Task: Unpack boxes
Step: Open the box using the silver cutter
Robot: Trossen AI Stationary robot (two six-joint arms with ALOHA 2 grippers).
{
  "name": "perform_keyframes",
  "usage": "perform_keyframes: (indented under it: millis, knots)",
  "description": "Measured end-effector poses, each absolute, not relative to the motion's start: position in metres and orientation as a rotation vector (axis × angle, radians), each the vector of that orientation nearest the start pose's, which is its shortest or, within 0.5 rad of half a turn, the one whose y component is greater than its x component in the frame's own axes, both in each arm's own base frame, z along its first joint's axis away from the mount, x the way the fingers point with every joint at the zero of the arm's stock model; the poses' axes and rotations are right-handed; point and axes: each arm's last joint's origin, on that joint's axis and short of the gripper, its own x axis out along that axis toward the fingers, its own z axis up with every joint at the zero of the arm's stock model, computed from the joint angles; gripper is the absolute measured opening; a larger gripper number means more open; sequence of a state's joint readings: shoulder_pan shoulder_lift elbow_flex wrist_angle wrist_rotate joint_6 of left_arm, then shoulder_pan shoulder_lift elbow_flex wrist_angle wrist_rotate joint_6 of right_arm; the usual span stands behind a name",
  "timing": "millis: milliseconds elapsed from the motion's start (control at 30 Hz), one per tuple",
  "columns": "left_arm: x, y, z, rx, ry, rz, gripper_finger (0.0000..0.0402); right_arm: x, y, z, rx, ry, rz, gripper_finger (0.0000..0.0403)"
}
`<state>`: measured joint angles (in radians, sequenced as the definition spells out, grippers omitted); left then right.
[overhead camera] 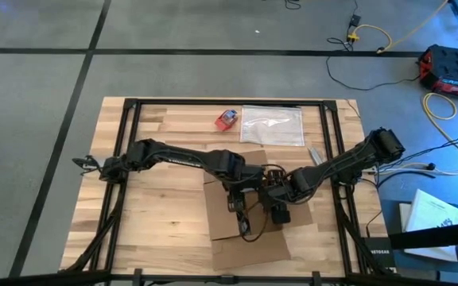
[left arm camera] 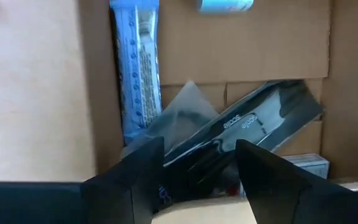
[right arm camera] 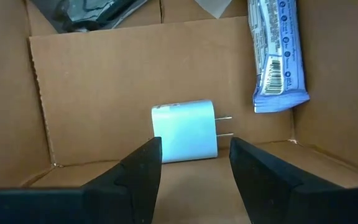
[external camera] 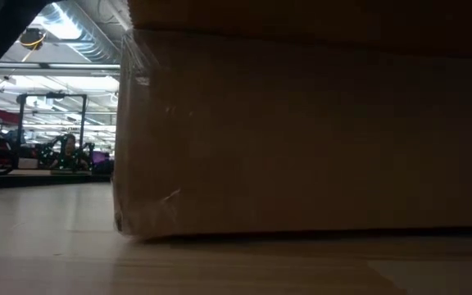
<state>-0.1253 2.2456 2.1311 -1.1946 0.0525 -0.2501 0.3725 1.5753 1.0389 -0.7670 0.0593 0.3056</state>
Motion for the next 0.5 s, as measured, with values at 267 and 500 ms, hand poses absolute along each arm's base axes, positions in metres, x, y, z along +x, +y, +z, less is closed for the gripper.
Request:
perform_keyframes:
  millis: [267, 500]
  knots:
    - [0.448, -0.059, 0.256, -0.193, 1.39, 0.01, 0.0186, 0.27, 0.103, 0.201, -0.015, 1.289, 0.065, 0.0175]
    - [0.432, -0.055, 0.279, -0.224, 1.507, 0.027, 0.0186, 0.274, 0.105, 0.203, 0.014, 1.241, 0.055, 0.0175]
